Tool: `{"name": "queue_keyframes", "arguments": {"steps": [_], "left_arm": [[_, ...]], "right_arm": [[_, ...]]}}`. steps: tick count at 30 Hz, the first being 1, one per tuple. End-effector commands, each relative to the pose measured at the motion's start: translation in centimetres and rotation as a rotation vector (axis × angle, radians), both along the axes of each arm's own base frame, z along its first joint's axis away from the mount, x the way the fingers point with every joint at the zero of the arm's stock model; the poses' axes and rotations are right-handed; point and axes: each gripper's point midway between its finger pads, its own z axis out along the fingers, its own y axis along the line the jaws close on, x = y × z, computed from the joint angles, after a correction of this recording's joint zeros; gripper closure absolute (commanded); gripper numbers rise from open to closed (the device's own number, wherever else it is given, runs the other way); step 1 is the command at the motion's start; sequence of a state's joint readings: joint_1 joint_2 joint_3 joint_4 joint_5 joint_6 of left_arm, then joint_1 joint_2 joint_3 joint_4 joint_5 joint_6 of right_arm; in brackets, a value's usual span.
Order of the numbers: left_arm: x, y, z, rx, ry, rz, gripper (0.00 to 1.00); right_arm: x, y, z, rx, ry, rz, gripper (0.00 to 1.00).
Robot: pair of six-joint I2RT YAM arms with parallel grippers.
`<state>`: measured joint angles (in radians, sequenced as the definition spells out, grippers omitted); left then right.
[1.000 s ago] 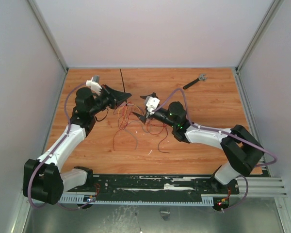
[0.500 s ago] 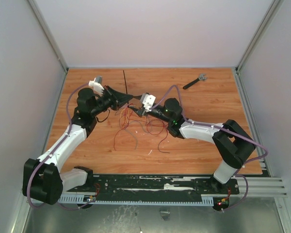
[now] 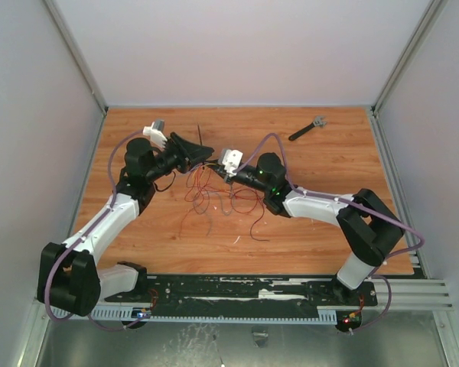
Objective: Zip-tie the wires
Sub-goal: Tie the cable at the center of the board.
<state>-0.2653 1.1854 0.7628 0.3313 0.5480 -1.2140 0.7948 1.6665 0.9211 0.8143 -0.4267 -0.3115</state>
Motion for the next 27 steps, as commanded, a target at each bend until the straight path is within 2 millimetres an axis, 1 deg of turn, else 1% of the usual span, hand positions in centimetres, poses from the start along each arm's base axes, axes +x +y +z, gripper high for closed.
{"name": "queue_keyframes", "arguments": {"steps": [1,5,7,8,9,11,14,16,19,22,27], "left_arm": [[0.2,-0.3,1.3,0.021,-0.078,-0.011,0.56],[0.8,0.4,1.9,0.089,-0.129,0.029,0.35],[1.0,0.9,2.5,0.121,-0.159,0.063,0.23],[1.1,1.2,2.9,0.137,-0.176,0.076,0.19],[1.2,1.4,3.1,0.155,-0.188,0.092,0.1],[1.3,2.1,3.7,0.199,-0.222,0.123,0.02],[1.6,3.0,4.3,0.273,-0.257,0.16,0.02],[1.4,3.0,4.2,0.299,-0.271,0.146,0.02],[1.1,3.0,3.3,0.346,-0.257,0.111,0.02],[1.0,3.0,2.2,0.372,-0.24,0.098,0.02],[0.8,1.2,1.9,0.294,-0.228,0.006,0.02]], "right_arm": [[-0.1,-1.0,1.7,0.019,-0.023,-0.024,1.0],[0.1,-1.7,1.4,0.004,-0.027,-0.047,1.0],[0.3,-2.1,1.1,-0.009,-0.022,-0.054,1.0],[0.3,-2.3,0.8,-0.016,-0.02,-0.058,1.0],[0.3,-2.4,0.7,-0.02,-0.018,-0.061,1.0],[0.4,-2.7,0.3,-0.029,-0.013,-0.068,1.0],[0.5,-3.2,0.0,-0.024,0.002,-0.075,1.0],[0.3,-3.4,0.0,-0.014,0.011,-0.07,1.0],[0.5,-3.9,0.3,0.013,0.024,-0.081,1.0],[0.2,-4.2,1.0,0.052,0.03,-0.068,1.0],[-0.6,-3.7,1.4,0.072,0.047,-0.014,1.0]]}}
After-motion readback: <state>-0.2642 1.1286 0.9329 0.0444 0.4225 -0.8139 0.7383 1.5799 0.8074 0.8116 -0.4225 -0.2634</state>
